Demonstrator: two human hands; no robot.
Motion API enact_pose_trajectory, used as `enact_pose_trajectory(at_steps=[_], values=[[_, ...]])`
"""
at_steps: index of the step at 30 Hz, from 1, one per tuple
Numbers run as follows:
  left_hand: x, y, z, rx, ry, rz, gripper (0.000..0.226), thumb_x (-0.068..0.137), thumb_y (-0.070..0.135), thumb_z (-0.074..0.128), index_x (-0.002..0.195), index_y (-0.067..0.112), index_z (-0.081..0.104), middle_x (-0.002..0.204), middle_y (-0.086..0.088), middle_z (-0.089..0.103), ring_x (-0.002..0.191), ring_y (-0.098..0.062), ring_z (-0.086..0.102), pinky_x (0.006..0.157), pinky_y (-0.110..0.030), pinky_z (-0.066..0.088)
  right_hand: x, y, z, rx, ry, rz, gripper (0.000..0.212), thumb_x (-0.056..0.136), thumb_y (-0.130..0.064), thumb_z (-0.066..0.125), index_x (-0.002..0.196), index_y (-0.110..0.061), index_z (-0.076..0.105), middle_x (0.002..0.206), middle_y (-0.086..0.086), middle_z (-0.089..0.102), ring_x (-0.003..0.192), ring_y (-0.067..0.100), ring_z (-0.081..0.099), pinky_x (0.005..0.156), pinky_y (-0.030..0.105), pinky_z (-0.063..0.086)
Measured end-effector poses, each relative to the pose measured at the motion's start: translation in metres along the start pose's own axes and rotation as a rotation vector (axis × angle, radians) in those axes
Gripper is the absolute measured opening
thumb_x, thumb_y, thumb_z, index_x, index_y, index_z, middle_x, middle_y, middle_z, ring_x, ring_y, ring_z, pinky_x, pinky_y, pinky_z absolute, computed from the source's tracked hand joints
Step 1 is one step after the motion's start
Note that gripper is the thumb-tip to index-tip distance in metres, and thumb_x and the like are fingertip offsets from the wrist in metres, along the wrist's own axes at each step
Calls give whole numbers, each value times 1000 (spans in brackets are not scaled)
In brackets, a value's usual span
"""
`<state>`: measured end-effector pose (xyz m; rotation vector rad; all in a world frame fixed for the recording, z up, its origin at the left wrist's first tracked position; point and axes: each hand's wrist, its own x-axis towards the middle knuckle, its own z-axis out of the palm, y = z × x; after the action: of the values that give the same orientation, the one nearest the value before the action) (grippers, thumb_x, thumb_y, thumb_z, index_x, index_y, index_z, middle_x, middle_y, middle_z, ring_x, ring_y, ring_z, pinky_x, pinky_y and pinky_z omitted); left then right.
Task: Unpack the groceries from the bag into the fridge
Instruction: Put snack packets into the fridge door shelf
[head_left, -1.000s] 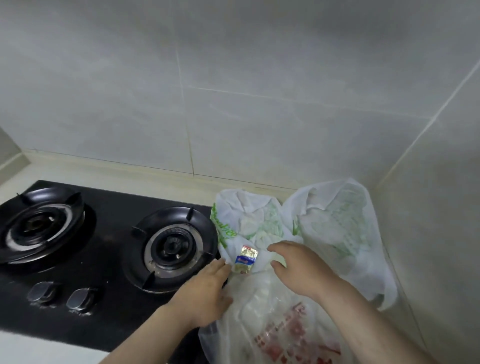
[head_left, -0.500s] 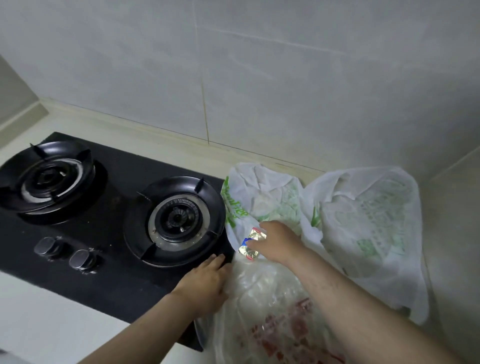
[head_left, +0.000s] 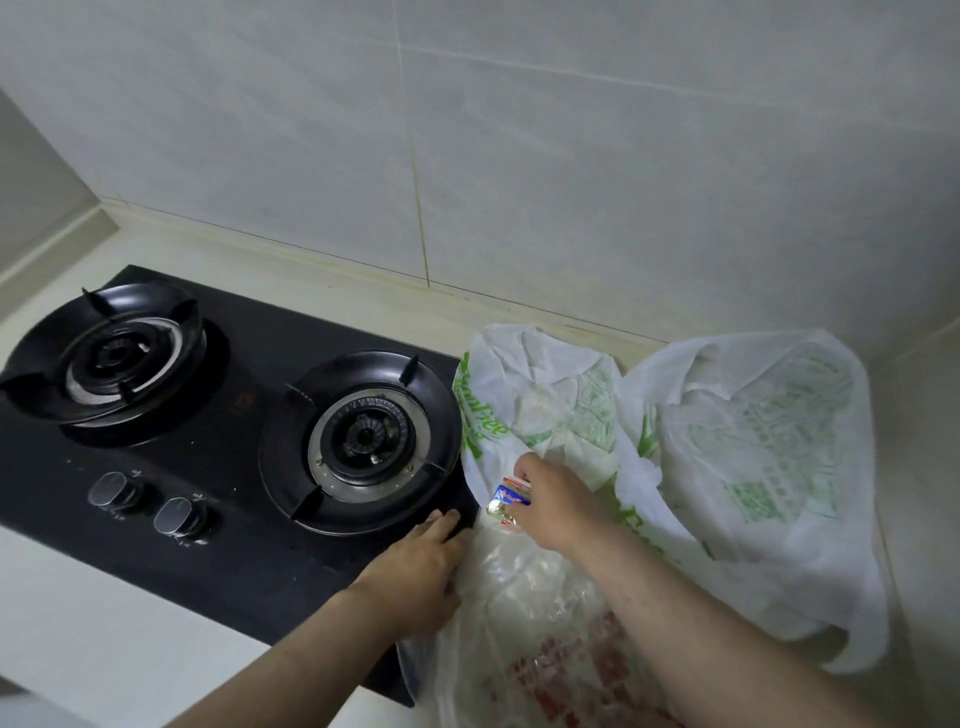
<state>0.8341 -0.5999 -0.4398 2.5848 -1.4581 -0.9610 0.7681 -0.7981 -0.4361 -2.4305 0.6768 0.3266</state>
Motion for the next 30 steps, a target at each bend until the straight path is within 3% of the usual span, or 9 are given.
enact_pose_trajectory(at_steps=[3, 9, 12, 14, 16, 19, 22, 26, 30], values=[[-2, 0, -1, -26, 3, -1, 74, 90, 30, 52, 155, 26, 17, 164, -3, 7, 151, -22, 5, 120, -29, 10, -3, -3, 1, 57, -21, 33, 31, 90, -27, 64, 117, -20, 52, 109, 2, 59, 87, 20, 54, 68, 26, 40], [-6, -4, -7, -145, 23, 17, 65, 91, 31, 54, 151, 25, 29, 164, -3, 11, 151, -19, 7, 118, -23, 10, -9, -5, -7, 332, 1, 94, 25, 84, -23, 69, 105, -29, 55, 95, -6, 64, 76, 11, 61, 62, 27, 49], [-16, -4, -16, -245, 127, 28, 58, 94, 34, 54, 148, 21, 39, 159, 1, 29, 147, -11, 23, 112, -13, 14, -19, -12, -19, 486, 71, 104, 28, 80, -22, 71, 97, -33, 51, 96, -4, 67, 68, 8, 59, 52, 16, 39], [-26, 0, -27, -337, 292, 40, 43, 93, 31, 57, 135, 20, 56, 138, 9, 52, 127, 0, 47, 109, -14, 31, -31, -20, -31, 587, 110, 65, 25, 81, -16, 71, 89, -26, 50, 84, 2, 70, 60, 9, 53, 54, 21, 39], [-36, 9, -43, -534, 483, 17, 25, 91, 20, 64, 115, 23, 68, 112, 15, 64, 101, 8, 58, 95, -21, 48, -45, -32, -44, 685, 121, 5, 22, 81, -9, 72, 86, -18, 54, 79, 6, 72, 59, 11, 51, 58, 28, 39], [-56, 24, -76, -943, 641, 10, 33, 89, -1, 65, 97, 30, 68, 94, 13, 74, 86, 5, 65, 78, -9, 48, -64, -52, -62, 786, 92, -59, 20, 79, -5, 76, 86, -17, 61, 81, 3, 74, 65, 12, 60, 62, 28, 47], [-73, 32, -104, -1203, 591, 119, 31, 87, -8, 62, 100, 19, 69, 90, 11, 76, 82, 1, 68, 75, -13, 50, -78, -74, -72, 842, 85, -94, 20, 74, -12, 81, 87, -22, 70, 91, 3, 74, 76, 19, 69, 67, 31, 57], [-93, 24, -116, -1382, 599, 128, 25, 84, -8, 65, 104, 5, 70, 89, -10, 75, 80, -18, 68, 73, -26, 58, -94, -107, -81, 893, 65, -157, 20, 82, -3, 75, 96, -17, 75, 92, 6, 76, 76, 19, 71, 66, 28, 55], [-117, 8, -122, -1459, 643, 141, 28, 82, -11, 66, 103, 7, 70, 91, -13, 74, 78, -27, 64, 70, -31, 58, -111, -143, -82, 850, 80, -232, 24, 86, -2, 71, 93, -25, 75, 87, 2, 77, 76, 16, 72, 65, 28, 56]])
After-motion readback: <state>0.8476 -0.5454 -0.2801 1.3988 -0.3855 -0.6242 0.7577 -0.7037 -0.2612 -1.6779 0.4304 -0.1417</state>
